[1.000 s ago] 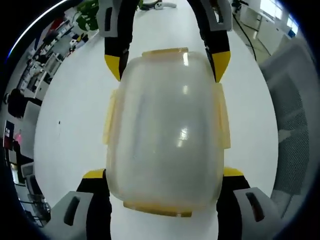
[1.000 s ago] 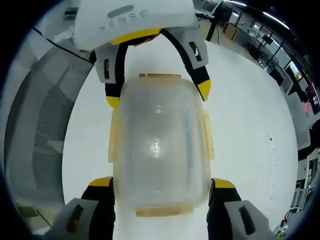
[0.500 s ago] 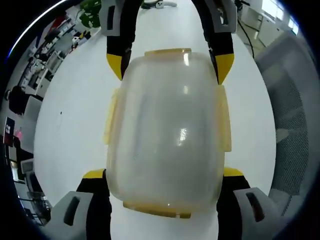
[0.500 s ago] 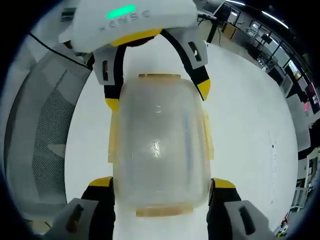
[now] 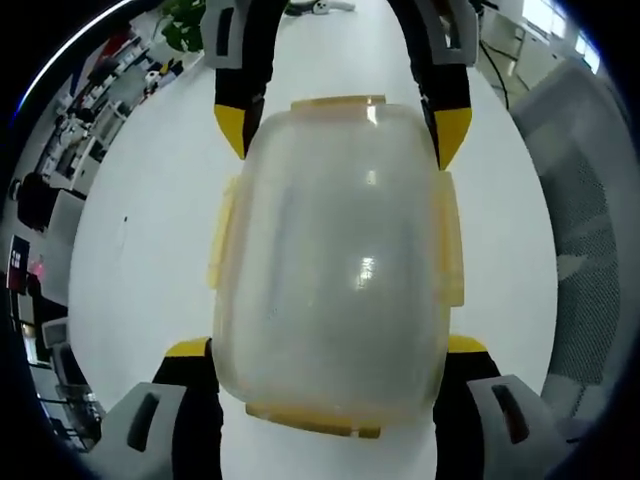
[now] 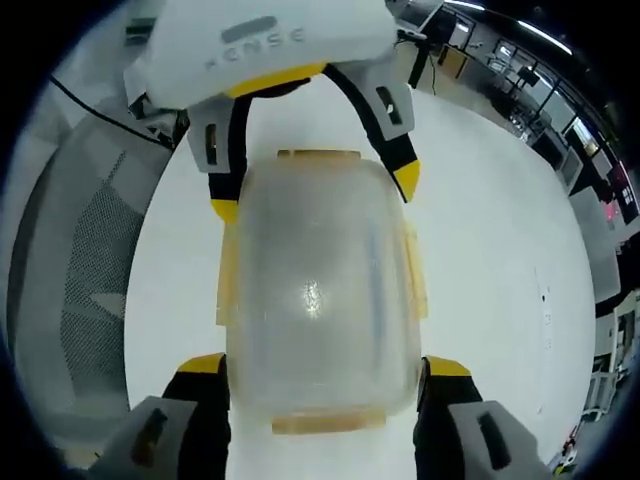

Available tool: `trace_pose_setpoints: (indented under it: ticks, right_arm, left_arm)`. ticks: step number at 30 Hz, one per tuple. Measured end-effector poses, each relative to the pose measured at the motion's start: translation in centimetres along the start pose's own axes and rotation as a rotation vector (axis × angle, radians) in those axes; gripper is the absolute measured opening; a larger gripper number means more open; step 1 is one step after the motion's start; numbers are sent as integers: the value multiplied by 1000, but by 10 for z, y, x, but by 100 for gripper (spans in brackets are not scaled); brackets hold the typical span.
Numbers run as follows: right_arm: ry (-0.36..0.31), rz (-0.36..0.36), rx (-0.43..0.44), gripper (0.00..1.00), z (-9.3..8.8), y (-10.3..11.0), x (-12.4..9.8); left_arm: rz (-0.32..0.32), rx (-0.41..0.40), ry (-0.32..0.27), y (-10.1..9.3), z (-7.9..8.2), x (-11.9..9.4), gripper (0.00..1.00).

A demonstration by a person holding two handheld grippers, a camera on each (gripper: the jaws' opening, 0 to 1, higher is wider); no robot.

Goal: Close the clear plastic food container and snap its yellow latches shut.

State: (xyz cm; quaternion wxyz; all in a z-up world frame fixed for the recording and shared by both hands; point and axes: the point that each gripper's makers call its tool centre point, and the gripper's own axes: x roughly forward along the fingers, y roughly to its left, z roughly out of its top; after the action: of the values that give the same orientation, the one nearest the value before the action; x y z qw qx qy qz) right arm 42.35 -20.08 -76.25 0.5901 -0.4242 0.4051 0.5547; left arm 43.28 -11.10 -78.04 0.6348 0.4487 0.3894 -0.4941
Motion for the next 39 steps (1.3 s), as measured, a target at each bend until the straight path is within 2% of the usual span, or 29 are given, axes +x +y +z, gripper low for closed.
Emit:
trace_pose_setpoints:
  ticks: [24,39]
  right_arm:
    - [-7,-5,4,75,3,-33,2]
    - [-18,-10,6,75,3,-47,3]
  left_arm:
    - [-4,-2,-7,34,-1,6,86]
    - [-5,-1,-11,48,1,10,86]
